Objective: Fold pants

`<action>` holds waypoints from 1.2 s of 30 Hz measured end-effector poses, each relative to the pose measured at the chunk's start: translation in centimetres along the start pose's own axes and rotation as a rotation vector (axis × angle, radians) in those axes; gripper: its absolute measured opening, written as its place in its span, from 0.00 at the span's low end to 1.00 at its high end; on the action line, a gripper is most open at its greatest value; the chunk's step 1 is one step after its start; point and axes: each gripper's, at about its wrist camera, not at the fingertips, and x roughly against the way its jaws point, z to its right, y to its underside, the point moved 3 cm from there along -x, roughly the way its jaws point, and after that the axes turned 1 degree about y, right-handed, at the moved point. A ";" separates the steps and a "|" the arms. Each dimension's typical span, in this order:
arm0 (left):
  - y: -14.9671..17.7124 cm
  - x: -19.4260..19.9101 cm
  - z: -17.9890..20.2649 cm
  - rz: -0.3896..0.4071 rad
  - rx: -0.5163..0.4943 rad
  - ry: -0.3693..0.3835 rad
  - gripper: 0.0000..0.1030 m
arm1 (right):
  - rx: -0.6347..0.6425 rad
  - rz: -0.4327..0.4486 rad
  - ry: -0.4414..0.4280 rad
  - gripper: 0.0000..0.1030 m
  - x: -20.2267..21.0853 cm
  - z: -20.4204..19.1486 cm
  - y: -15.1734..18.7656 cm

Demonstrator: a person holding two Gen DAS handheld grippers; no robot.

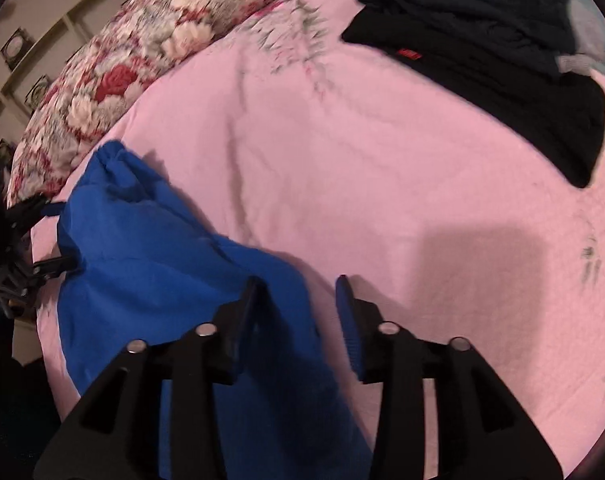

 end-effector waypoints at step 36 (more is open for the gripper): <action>0.7 -5.0 9.3 -0.055 -0.368 -0.162 0.98 | -1.078 0.402 -0.017 0.68 20.3 7.9 37.1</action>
